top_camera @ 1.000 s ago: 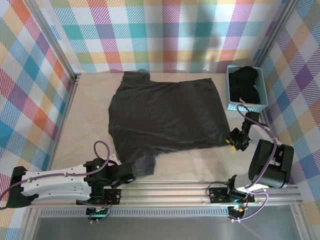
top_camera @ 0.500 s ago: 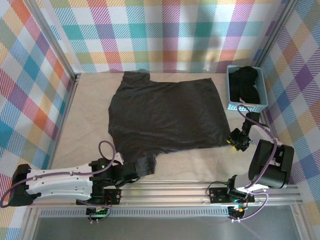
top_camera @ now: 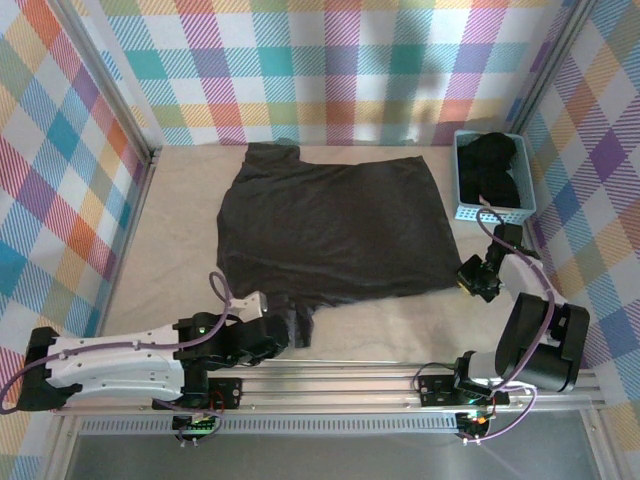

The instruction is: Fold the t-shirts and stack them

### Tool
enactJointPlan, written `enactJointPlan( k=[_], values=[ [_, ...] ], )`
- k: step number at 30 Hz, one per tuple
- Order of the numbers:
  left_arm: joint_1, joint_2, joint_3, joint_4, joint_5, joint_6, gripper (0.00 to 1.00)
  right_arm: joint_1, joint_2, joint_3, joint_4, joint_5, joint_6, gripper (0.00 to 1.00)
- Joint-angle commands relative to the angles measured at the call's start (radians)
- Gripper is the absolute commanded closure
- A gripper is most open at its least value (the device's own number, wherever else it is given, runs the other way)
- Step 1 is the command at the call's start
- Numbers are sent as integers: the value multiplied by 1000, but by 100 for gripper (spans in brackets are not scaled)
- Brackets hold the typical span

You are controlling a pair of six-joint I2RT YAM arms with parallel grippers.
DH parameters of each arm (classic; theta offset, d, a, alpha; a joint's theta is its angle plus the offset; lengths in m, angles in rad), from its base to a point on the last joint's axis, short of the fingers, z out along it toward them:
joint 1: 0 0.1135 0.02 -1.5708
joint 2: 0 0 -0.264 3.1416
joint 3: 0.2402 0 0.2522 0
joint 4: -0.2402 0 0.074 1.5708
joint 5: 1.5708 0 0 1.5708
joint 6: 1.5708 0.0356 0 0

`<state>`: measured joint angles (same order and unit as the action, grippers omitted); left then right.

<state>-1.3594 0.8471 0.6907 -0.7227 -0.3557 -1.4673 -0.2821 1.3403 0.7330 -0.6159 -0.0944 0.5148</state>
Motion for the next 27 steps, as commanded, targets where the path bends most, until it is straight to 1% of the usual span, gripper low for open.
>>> enactJointPlan(
  k=[1,3,5,7,9,12,14,17,20,23,27],
  values=[
    [-15,-58,61,175,-93,184,100,-6,-50,51,-65,-10,-32,100],
    [-13,-55,102,205,-107,249,100,-6,-66,62,-76,-24,-30,100],
    [1,-37,150,159,-123,261,100,-4,-70,83,-87,-40,-25,100],
    [33,-31,176,115,-128,264,100,1,-63,112,-97,-47,-29,100],
    [92,-35,191,59,-122,243,100,10,-43,149,-111,-58,-37,100],
    [234,-30,212,43,-53,284,100,33,-2,211,-132,-66,-51,100],
    [348,5,229,57,28,343,100,44,37,252,-143,-77,-54,100],
    [505,79,243,86,148,398,100,59,92,299,-147,-79,-55,100],
    [630,163,259,113,230,452,100,70,148,354,-147,-76,-54,100],
    [742,243,287,122,290,513,100,85,207,419,-149,-68,-53,100],
    [868,323,338,127,334,585,100,107,293,509,-159,-46,-52,100]
  ],
)
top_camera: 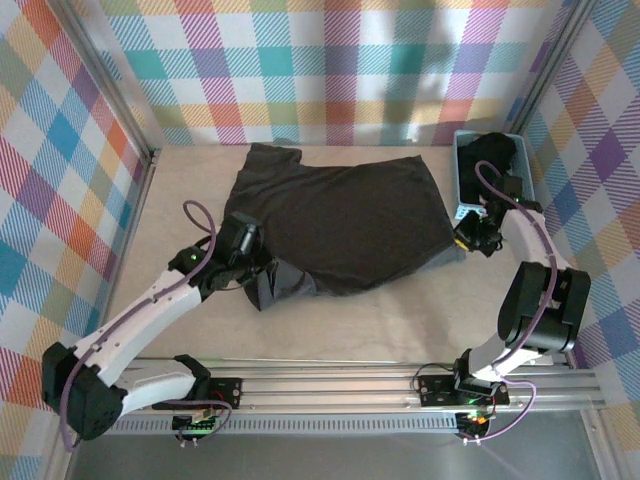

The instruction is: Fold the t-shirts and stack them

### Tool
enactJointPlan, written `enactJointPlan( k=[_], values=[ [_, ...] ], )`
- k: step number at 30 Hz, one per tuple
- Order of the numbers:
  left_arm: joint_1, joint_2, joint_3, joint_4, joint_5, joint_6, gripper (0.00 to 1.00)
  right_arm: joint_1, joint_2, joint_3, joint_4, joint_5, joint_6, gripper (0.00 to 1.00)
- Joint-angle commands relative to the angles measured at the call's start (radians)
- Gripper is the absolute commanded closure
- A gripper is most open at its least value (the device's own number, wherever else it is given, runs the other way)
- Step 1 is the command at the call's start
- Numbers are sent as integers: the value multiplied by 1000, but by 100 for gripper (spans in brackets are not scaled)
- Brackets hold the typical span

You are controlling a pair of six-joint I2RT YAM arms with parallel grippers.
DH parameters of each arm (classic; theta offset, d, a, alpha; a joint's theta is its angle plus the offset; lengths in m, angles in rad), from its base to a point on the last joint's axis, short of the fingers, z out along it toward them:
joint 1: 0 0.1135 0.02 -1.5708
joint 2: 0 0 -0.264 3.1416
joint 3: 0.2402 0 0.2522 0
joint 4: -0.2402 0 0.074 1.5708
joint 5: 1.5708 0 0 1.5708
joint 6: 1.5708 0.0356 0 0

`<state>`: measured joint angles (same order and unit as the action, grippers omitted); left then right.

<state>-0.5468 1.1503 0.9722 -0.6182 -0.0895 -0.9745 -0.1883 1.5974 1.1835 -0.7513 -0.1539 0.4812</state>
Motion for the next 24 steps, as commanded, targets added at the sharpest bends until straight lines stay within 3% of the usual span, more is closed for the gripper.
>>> enactJointPlan(
  k=[1,12,24],
  values=[
    [85,41,71,20,77,111,100,19,58,81,-26,17,-15,100],
    [269,285,253,36,180,252,100,80,227,279,-33,70,5,100],
    [344,478,403,32,220,319,100,104,350,381,-8,86,-2,100]
  ],
)
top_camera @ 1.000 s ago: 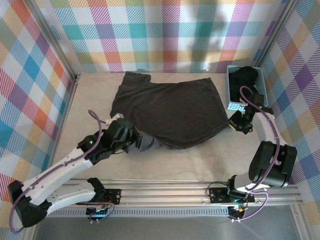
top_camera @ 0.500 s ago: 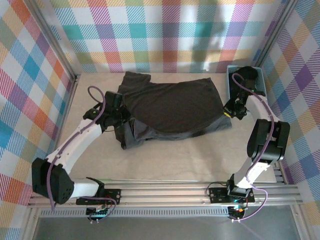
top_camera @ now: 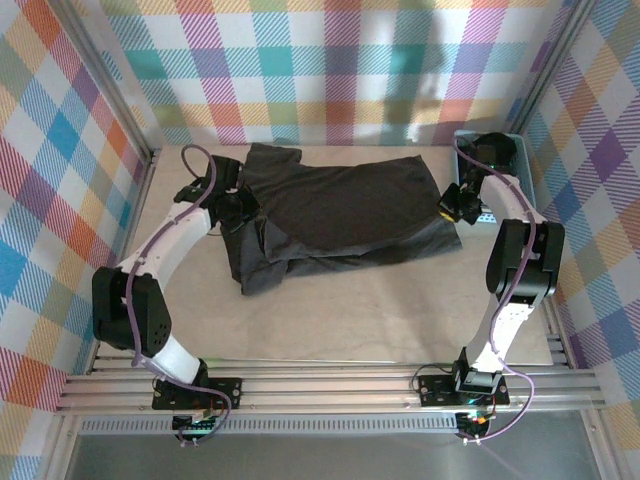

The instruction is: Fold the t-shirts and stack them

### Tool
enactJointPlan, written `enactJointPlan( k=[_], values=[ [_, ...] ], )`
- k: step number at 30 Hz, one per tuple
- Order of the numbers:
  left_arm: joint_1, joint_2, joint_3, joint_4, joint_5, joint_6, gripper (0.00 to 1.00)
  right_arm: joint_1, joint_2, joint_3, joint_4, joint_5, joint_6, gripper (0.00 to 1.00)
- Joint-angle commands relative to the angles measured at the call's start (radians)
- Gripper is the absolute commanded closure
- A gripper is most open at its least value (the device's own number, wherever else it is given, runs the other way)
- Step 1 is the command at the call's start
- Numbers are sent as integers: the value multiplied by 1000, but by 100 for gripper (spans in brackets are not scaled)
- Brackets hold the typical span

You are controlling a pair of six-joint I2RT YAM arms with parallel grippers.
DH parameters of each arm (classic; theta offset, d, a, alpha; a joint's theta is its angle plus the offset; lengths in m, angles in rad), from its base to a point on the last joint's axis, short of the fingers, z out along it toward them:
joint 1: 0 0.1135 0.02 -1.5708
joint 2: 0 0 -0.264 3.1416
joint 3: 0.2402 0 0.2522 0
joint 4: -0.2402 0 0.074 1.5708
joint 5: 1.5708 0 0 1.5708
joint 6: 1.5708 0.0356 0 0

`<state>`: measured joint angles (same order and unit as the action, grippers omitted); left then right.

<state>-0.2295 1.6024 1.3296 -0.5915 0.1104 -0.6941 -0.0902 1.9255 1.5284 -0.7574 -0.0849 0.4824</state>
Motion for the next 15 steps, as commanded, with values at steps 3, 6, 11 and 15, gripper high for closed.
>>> enactJointPlan(
  k=[3,6,11,15],
  values=[
    [29,65,68,1,24,55,100,8,43,53,-1,18,-2,100],
    [31,97,82,-4,19,65,100,12,65,69,-1,16,-5,100],
    [41,130,94,-1,8,74,100,20,87,92,-4,23,-7,100],
    [51,150,123,1,9,79,100,25,95,112,-12,34,-7,100]
  ],
)
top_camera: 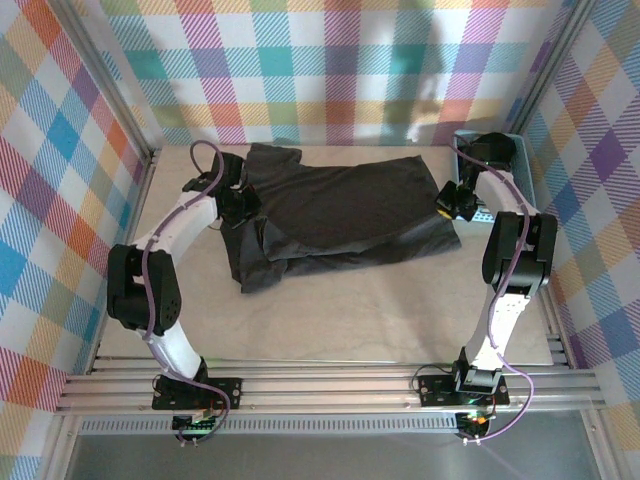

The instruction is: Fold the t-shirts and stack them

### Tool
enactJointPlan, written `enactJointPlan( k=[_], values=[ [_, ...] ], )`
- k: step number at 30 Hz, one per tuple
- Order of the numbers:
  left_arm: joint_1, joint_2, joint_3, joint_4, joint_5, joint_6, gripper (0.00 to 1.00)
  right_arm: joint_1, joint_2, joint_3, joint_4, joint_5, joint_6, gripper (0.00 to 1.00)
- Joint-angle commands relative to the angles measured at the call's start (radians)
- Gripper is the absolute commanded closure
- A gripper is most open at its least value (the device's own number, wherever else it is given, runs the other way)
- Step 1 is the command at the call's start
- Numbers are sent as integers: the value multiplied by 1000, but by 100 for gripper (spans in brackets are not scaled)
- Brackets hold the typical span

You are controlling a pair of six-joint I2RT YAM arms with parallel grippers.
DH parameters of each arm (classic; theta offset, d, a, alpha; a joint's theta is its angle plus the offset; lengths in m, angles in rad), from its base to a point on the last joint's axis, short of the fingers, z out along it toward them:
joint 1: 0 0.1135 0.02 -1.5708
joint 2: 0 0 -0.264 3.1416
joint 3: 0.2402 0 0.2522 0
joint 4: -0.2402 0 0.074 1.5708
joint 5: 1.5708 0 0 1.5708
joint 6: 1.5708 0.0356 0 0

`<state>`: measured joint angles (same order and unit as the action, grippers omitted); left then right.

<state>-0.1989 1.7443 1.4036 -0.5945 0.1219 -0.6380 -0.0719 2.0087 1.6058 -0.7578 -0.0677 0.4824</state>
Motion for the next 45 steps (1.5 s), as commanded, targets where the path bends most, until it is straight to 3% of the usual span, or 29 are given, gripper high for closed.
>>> enactJointPlan(
  k=[1,11,12,13,15,18,23,26,29,32,38,45],
  values=[
    [20,14,60,2,-1,27,100,6,12,38,-11,19,-6,100],
    [35,117,149,-56,-28,55,100,17,83,112,-42,6,-27,100],
    [42,126,154,-64,-31,57,100,18,89,122,-45,8,-32,94],
    [49,131,159,-73,-31,59,94,20,91,131,-55,12,-35,81],
    [58,115,156,-94,-46,68,52,23,79,138,-72,18,-45,66],
    [58,4,88,-111,-99,77,39,22,-13,71,-36,12,-52,55],
    [58,-262,-266,-112,-102,-60,42,23,-195,-119,-3,-9,-22,46],
    [57,-401,-516,-3,-24,-174,44,23,-288,-280,59,-31,0,45],
    [58,-446,-654,107,39,-262,46,17,-332,-403,111,-47,2,44],
    [66,-451,-695,143,27,-311,49,-12,-335,-483,164,-98,-6,49],
    [186,-485,-774,193,46,-440,52,-40,-312,-520,186,-94,-18,49],
    [194,-406,-760,294,116,-473,53,-43,-258,-485,180,-75,-37,49]
  ],
)
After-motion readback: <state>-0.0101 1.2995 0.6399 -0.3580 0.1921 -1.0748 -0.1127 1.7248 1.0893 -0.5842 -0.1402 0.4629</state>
